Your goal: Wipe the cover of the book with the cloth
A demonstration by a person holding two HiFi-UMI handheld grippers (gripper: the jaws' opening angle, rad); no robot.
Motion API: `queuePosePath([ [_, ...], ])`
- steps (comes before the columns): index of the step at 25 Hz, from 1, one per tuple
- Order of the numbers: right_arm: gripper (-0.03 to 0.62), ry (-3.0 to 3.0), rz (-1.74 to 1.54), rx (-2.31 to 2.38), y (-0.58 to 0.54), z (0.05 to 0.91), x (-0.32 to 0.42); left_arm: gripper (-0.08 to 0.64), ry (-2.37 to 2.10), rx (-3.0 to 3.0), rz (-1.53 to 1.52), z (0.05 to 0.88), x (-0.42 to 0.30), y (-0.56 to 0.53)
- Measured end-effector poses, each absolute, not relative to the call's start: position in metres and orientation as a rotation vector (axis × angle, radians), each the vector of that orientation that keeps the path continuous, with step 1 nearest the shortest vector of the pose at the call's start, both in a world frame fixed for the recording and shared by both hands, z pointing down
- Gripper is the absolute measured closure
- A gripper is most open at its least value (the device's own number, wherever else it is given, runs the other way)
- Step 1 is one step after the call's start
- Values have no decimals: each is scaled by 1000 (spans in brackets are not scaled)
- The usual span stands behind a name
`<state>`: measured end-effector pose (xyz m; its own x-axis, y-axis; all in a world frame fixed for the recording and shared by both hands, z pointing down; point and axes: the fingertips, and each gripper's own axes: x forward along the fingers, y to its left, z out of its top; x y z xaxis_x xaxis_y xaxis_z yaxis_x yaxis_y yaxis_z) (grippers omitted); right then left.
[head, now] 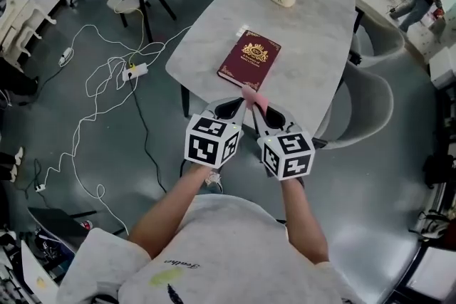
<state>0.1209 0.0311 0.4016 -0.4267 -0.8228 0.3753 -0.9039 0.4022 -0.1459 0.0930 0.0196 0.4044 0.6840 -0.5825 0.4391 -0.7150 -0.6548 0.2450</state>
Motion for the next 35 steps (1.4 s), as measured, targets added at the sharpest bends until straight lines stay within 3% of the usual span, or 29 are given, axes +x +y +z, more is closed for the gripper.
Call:
queuePosePath([
  [15,572,-2314,487,1585,-54,411,74,554,-894,2515,452,417,42,-60],
  [35,572,-2300,477,1505,-129,433,138,554,-947,2433,467,449,80,-119],
])
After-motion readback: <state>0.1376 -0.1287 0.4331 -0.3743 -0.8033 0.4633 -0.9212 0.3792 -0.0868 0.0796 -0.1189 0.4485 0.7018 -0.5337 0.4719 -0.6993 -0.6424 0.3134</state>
